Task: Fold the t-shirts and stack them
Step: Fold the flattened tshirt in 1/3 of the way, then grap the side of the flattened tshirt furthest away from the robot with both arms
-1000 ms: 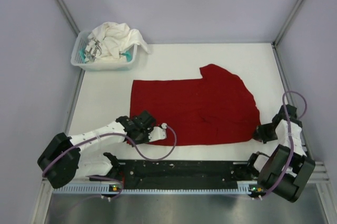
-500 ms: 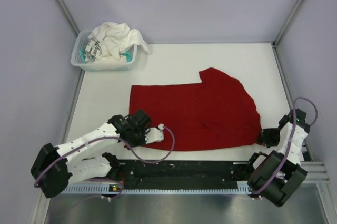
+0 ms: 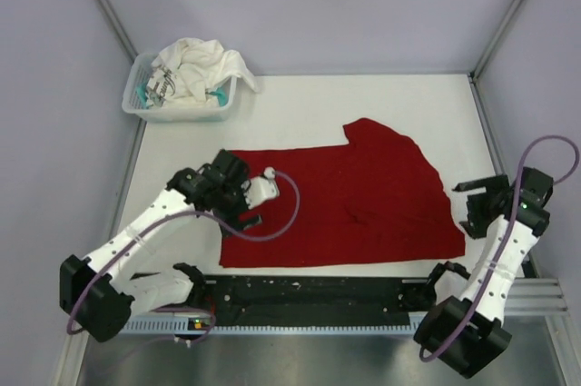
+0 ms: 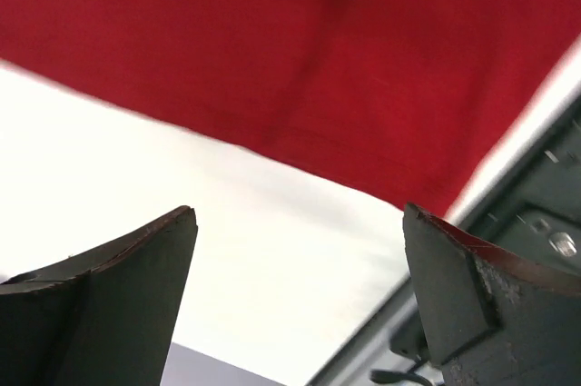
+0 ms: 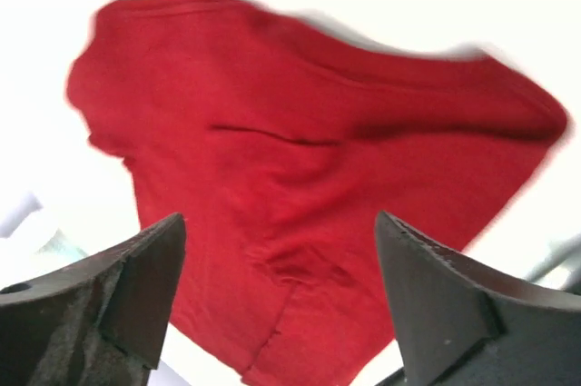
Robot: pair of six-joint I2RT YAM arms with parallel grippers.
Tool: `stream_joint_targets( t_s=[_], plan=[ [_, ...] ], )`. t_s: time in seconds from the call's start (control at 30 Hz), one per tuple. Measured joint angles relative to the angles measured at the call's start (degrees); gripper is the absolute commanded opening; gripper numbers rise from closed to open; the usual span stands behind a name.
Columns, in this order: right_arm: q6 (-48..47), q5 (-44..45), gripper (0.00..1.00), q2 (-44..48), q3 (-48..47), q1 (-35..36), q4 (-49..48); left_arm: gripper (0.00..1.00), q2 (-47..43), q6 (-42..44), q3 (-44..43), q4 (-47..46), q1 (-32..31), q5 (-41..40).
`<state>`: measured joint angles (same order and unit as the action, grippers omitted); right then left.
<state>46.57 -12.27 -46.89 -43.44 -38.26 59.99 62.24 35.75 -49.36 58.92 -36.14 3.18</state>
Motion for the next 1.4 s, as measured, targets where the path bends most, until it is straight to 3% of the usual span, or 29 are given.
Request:
stream_joint_targets(
  t_s=[0.03, 0.17, 0.3, 0.37, 0.53, 0.77, 0.87, 0.93, 1.0, 1.13, 1.23, 1.33, 1.37, 1.4],
  plan=[
    [-0.48, -1.49, 0.93, 0.02, -1.07, 0.83, -2.08, 0.94, 0.9, 0.02, -2.58, -0.92, 2.32, -0.37],
    [-5.14, -1.57, 0.94, -3.85, -7.32, 14.56, -13.73, 0.75, 9.49, 0.2, -14.88, -6.23, 12.9, 0.04],
    [-14.45, 3.06, 0.95, -15.98, -18.75, 30.25, -20.63, 0.69, 22.58, 0.98, -25.22, -9.2, 19.56, 1.77],
    [-20.13, 0.96, 0.84, -27.52, -28.74, 33.9, -21.9, 0.68, 29.79, 1.55, -30.18, -9.68, 22.14, 2.43],
    [-28.55, -1.95, 0.81, -53.18, -46.25, 36.09, -25.46, 0.73, 45.11, 1.97, -41.97, -9.7, 27.19, 3.8],
    [-35.95, -0.61, 0.6, -78.31, -62.38, 41.75, -22.01, 0.76, 56.24, 1.86, -50.86, -8.52, 31.5, 9.68],
    [-37.68, -0.79, 0.57, -84.39, -68.06, 43.04, -20.28, 0.76, 58.4, 1.68, -51.98, -8.13, 31.71, 10.75],
    [-38.58, -1.07, 0.47, -87.06, -70.53, 43.39, -19.39, 0.76, 60.0, 1.6, -52.78, -7.8, 31.71, 11.19],
    [-39.34, -1.42, 0.31, -88.26, -71.36, 43.36, -19.21, 0.76, 61.9, 1.38, -53.92, -7.65, 31.69, 11.56],
    [-40.13, -2.56, 0.18, -88.26, -71.32, 43.21, -18.45, 0.73, 64.3, 1.36, -55.01, -6.78, 31.47, 13.09],
    [-40.68, -4.28, 0.0, -88.17, -70.44, 43.3, -18.49, 0.63, 65.85, 1.51, -55.39, -6.1, 31.54, 14.29],
    [-40.61, -6.47, 0.0, -87.49, -68.24, 43.3, -18.67, 0.46, 66.05, 1.81, -55.87, -5.05, 31.69, 15.69],
    [-40.59, -7.02, 0.0, -87.01, -67.47, 43.3, -18.64, 0.35, 66.23, 1.84, -55.87, -4.57, 31.71, 16.11],
    [-40.57, -7.41, 0.0, -86.47, -66.58, 43.32, -18.67, 0.15, 66.31, 2.16, -55.95, -3.89, 31.74, 16.65]
  ],
)
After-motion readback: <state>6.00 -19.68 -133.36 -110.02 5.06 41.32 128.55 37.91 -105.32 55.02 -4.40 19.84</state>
